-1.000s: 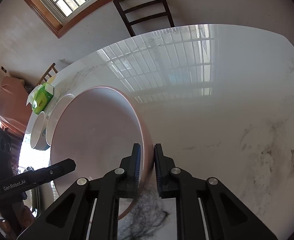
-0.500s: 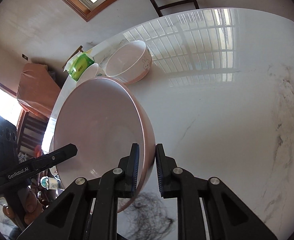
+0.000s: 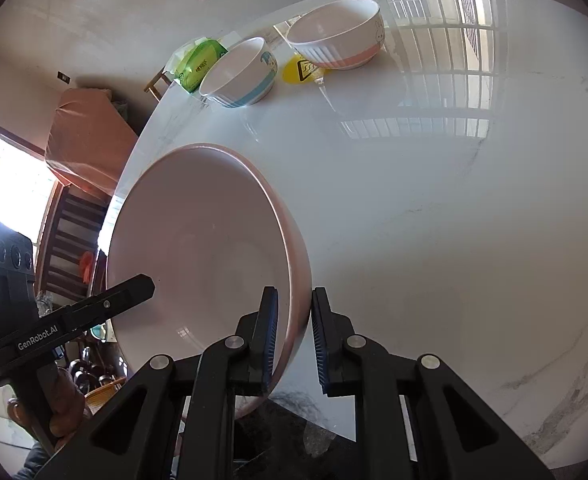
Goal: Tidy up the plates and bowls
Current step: 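Lift the pink bowl and lower it beside the plate stack, then open both grippers and pull them back from the pink bowl, then move both grippers to the blue-striped white bowl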
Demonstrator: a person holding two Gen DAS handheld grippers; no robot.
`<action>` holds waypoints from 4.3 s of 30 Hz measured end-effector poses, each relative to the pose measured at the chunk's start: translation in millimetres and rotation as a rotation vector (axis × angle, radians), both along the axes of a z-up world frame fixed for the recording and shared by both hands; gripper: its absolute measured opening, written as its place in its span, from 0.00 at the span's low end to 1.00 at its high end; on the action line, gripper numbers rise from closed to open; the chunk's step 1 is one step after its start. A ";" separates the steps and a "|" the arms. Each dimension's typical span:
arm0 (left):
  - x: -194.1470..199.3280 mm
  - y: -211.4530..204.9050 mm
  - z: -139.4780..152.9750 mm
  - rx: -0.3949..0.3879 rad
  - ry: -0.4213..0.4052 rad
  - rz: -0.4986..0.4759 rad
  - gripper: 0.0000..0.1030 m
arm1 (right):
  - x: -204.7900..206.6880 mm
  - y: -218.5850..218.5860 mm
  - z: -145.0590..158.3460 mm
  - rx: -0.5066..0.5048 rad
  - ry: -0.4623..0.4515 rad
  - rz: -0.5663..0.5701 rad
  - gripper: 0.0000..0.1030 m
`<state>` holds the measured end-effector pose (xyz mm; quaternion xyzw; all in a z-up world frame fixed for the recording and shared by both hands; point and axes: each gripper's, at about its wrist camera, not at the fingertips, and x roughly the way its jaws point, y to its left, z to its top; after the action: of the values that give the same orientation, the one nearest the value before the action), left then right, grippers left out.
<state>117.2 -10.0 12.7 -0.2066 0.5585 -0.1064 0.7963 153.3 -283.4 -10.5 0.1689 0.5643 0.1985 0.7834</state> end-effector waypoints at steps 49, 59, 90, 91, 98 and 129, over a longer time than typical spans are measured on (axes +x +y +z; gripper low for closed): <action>-152.5 -35.2 4.2 0.402 -0.536 -0.089 0.56 | -184.1 28.7 43.7 0.042 -0.550 -0.168 0.88; -184.8 -11.1 16.6 0.229 -0.568 -0.057 0.60 | -224.0 42.8 63.7 0.100 -0.684 -0.073 1.00; -70.6 -4.3 41.7 0.343 -0.558 0.025 0.73 | -148.0 31.4 118.2 -0.171 -0.769 -0.049 1.00; -62.8 -3.7 42.8 0.346 -0.557 0.029 0.73 | -140.7 32.1 120.2 -0.170 -0.771 -0.038 1.00; -2.9 3.5 53.8 0.363 -0.553 0.045 0.73 | -78.1 33.8 132.3 -0.175 -0.752 -0.013 1.00; 283.2 46.2 11.5 0.172 -0.094 -0.055 0.73 | 220.4 70.7 39.7 0.043 -0.033 0.010 0.60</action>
<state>400.4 36.2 24.2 -0.1168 0.5332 -0.0893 0.8331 373.7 -212.7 29.2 0.1796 0.5477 0.2175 0.7877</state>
